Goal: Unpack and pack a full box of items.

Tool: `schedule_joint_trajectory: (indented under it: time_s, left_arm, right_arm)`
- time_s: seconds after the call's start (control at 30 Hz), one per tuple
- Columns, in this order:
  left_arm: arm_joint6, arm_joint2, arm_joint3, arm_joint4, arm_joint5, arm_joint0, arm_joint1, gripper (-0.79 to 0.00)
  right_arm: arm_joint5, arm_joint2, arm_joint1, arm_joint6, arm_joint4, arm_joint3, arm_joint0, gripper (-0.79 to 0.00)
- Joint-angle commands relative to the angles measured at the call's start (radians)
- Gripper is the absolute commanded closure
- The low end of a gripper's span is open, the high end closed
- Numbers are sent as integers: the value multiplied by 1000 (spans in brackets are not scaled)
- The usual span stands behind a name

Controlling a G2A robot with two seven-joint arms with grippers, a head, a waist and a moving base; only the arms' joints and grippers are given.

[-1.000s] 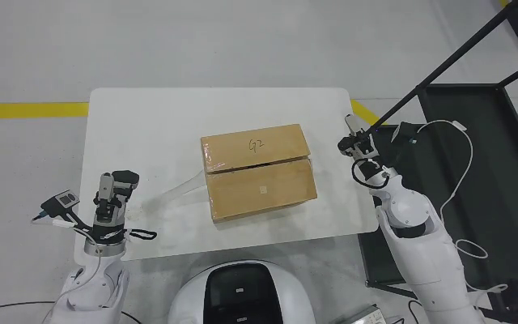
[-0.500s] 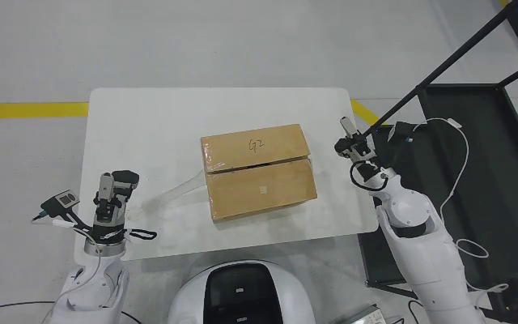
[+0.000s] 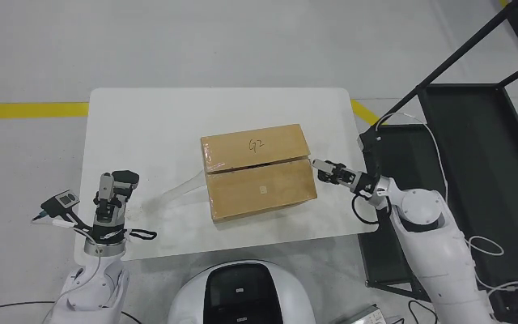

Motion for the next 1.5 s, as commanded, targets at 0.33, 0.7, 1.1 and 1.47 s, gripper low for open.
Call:
schedule_joint_trajectory:
  time_s: [0.33,0.7,1.1,1.47]
  left_arm:
    - [0,0,0,0,0,0,0,-785]
    - [0,0,0,0,0,0,0,-785]
    - [0,0,0,0,0,0,0,-785]
    - [0,0,0,0,0,0,0,-785]
  right_arm:
    - [-19,2,3,23,-6,10,7,-785]
    - [-16,-10,2,0,-22,9,13,-785]
    - [-90,-92,-1,-40,-114,153,146,-785]
    - [-145,-165,-6,-26,-124,249,219,-785]
